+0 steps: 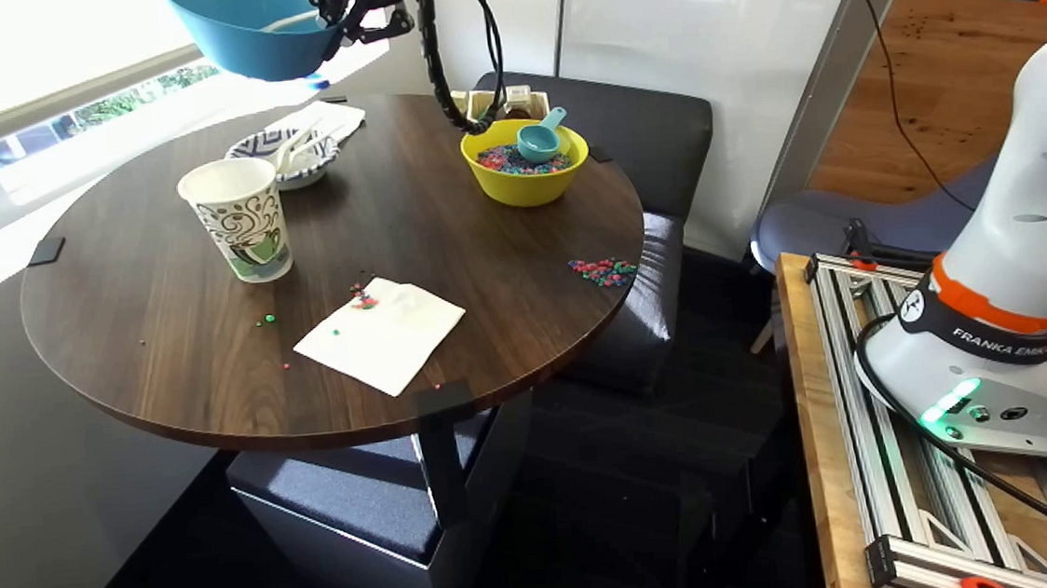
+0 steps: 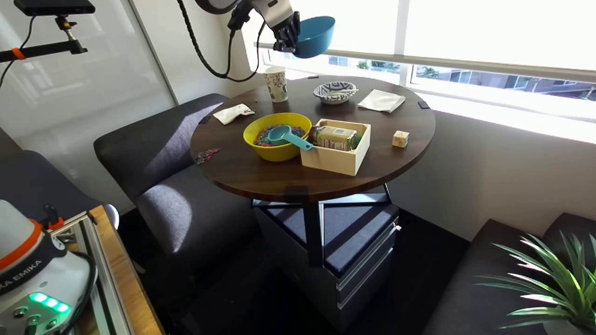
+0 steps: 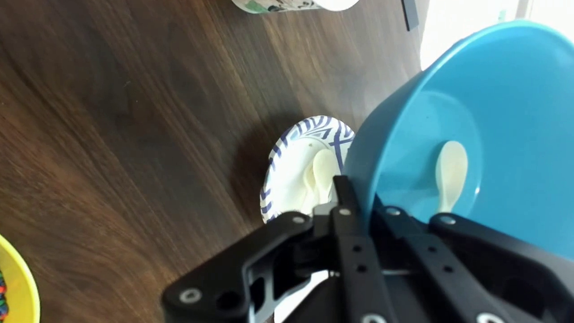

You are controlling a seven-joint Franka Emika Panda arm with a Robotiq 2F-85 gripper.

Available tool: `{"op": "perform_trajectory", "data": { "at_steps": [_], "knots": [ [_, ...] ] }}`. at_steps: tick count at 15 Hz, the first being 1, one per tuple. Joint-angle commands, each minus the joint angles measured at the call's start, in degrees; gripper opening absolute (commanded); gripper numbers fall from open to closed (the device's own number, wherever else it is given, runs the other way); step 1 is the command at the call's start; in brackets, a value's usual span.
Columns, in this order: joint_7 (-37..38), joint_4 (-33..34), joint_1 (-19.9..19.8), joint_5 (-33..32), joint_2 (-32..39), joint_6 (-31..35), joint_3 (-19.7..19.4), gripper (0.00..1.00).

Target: Put the blue bowl on the white bowl

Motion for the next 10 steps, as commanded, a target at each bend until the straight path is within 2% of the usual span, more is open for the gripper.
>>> {"op": "perform_trajectory", "data": {
  "at_steps": [1, 3, 10],
  "knots": [
    [-0.63, 2.31, -0.48, 0.06, 2.71, -1.72, 0.74, 0.01],
    [-2.36, 4.48, -1.05, 0.40, 4.95, -4.74, 1.18, 0.01],
    [5.66, 13.31, -1.38, -2.16, 13.56, -6.73, -1.68, 0.01]
  ]
}}
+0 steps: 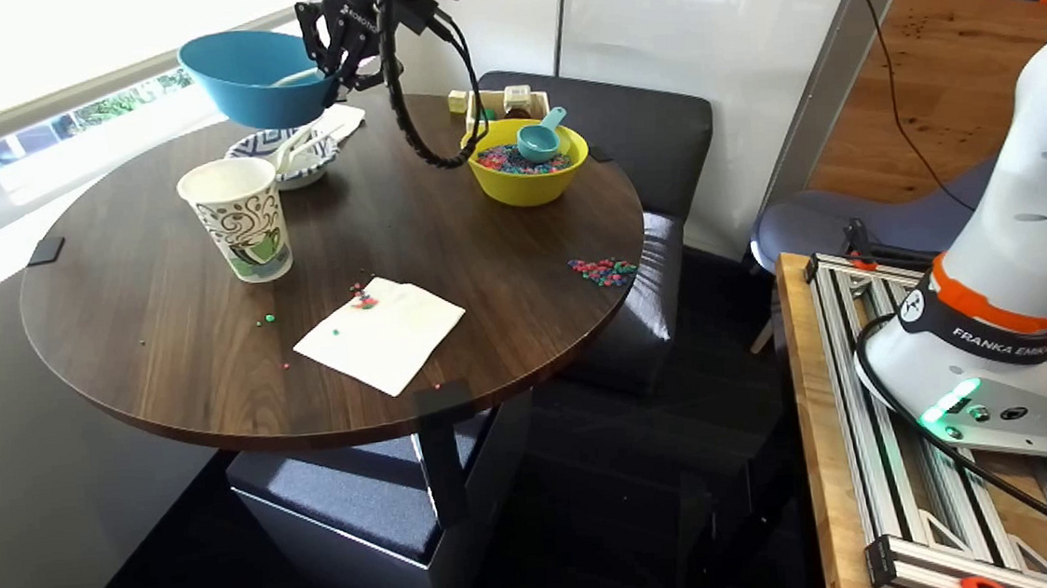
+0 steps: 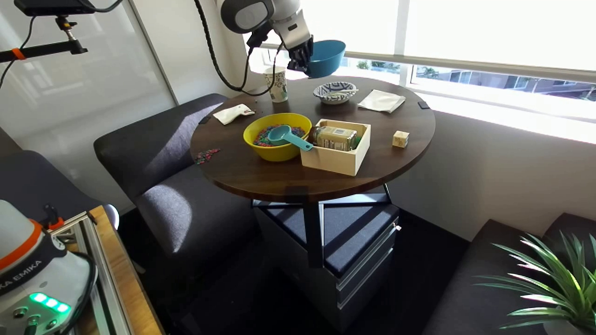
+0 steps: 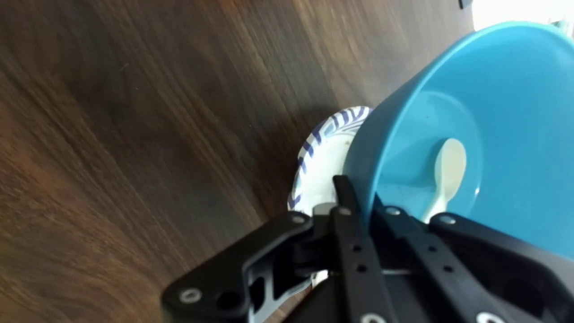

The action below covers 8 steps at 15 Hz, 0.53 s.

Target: Put the blue bowl on the white bowl

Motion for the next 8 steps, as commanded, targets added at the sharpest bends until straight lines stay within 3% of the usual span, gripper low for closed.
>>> {"op": "perform_trajectory", "data": {
  "at_steps": [1, 2, 8],
  "knots": [
    [1.28, 1.31, -0.67, -0.62, 1.03, -0.66, 0.17, 0.01],
    [1.37, 1.99, -0.89, -0.67, 1.65, -0.91, 0.08, 0.05],
    [6.50, 5.89, 0.97, -4.80, 6.67, 0.10, -2.07, 0.01]
  ]
}}
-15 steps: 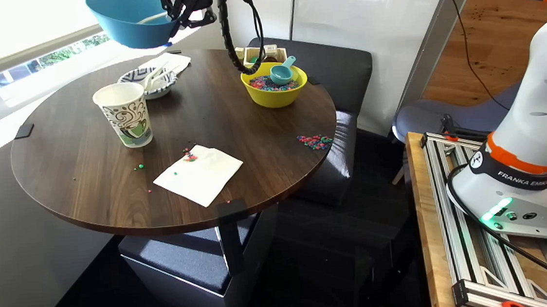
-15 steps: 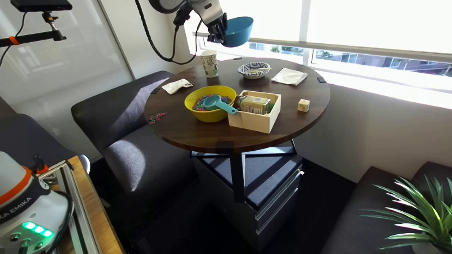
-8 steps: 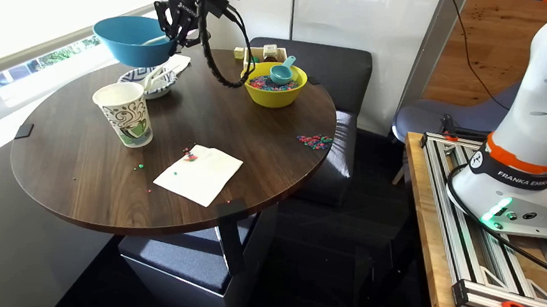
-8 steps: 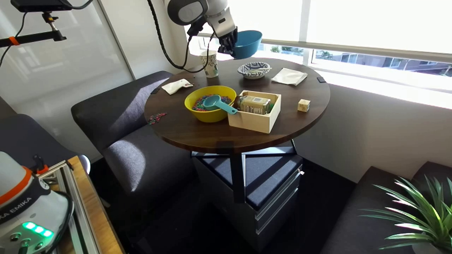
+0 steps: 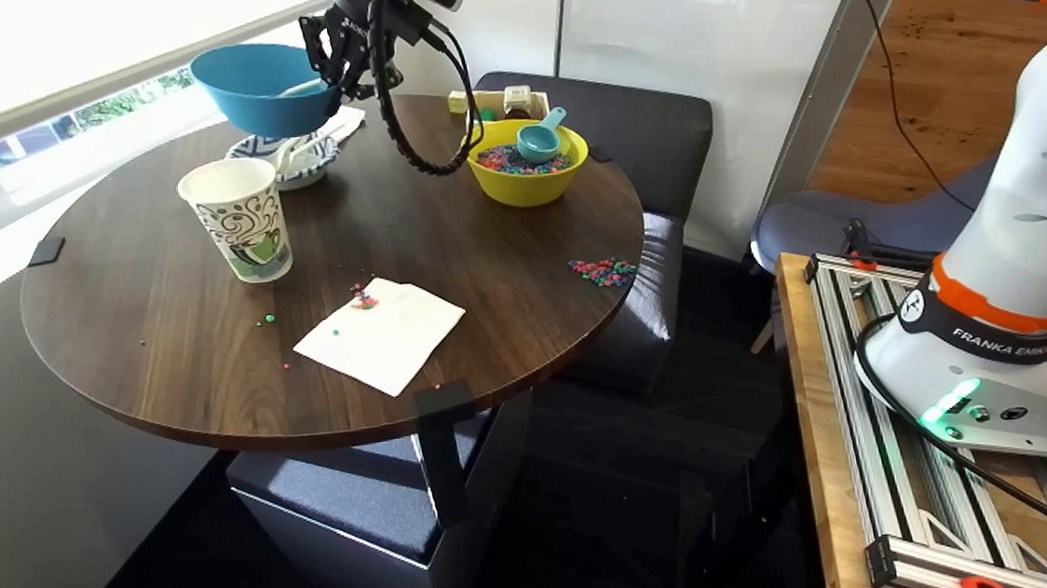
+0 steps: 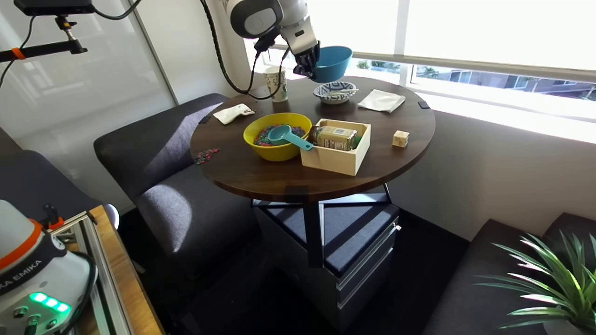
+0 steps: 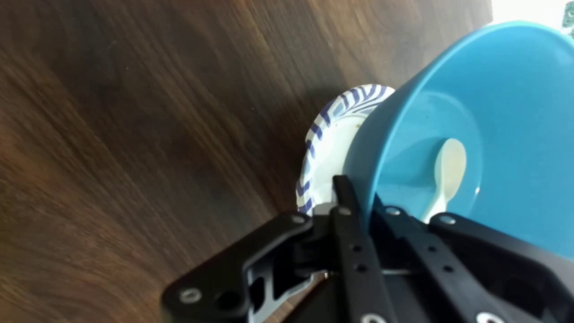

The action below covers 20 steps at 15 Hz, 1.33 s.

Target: Put the blue bowl on the white bowl

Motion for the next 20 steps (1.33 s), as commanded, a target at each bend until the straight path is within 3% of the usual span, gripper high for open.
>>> {"op": "perform_trajectory", "data": {
  "at_steps": [1, 12, 15, 16, 17, 20],
  "knots": [
    [5.95, 3.97, 1.83, -4.97, 4.64, 0.77, -2.03, 0.01],
    [17.76, 12.58, 3.55, -10.57, 12.35, -0.58, -3.05, 0.01],
    [21.94, 12.99, 5.62, -16.09, 12.61, -4.24, -6.45, 0.01],
    [22.64, 12.80, 5.96, -18.01, 12.23, -6.20, -7.13, 0.30],
    [23.00, 12.90, 5.97, -19.15, 11.96, -7.64, -7.17, 0.31],
    [23.05, 12.50, 5.43, -21.28, 11.07, -11.38, -6.68, 0.52]
  ]
}}
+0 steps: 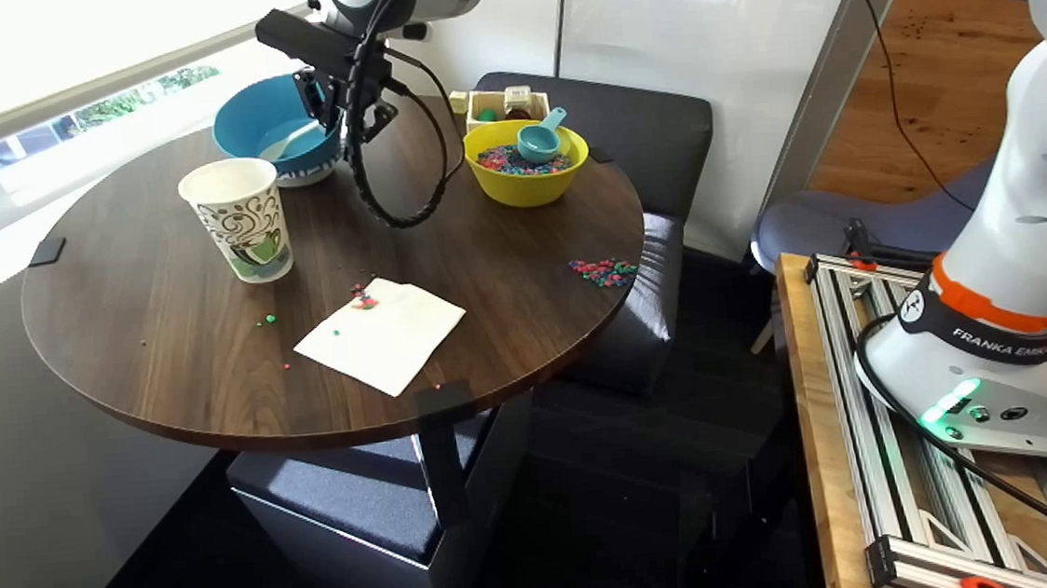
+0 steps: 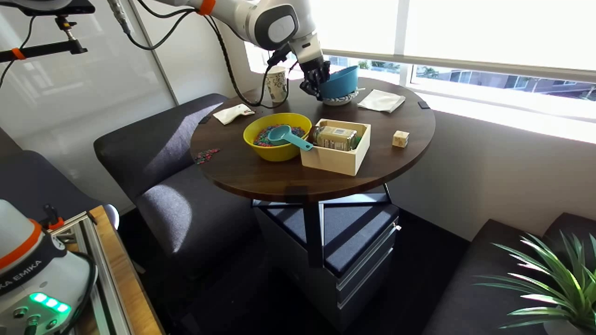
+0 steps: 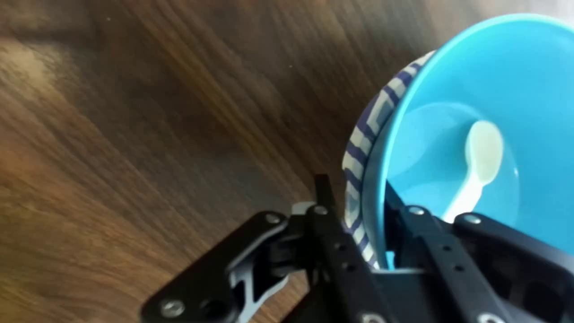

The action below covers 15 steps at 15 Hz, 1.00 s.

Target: Put the blue bowl on the white bowl

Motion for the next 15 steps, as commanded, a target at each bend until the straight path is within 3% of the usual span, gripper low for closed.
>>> {"op": "perform_trajectory", "data": {
  "at_steps": [1, 6, 10, 14, 15],
  "knots": [
    [1.11, 0.15, -0.02, -2.53, -0.77, -4.29, -0.03, 0.60],
    [-5.99, -2.37, -4.86, 4.22, -6.20, -4.42, 5.41, 0.98],
    [-19.79, -5.58, -11.12, 12.85, -12.19, -9.69, 9.82, 1.00],
    [-36.61, -8.13, -15.57, 22.21, -16.31, -17.91, 10.68, 1.00],
    [-30.06, -4.01, -12.40, 18.63, -13.24, -16.39, 7.87, 1.00]
  ]
}}
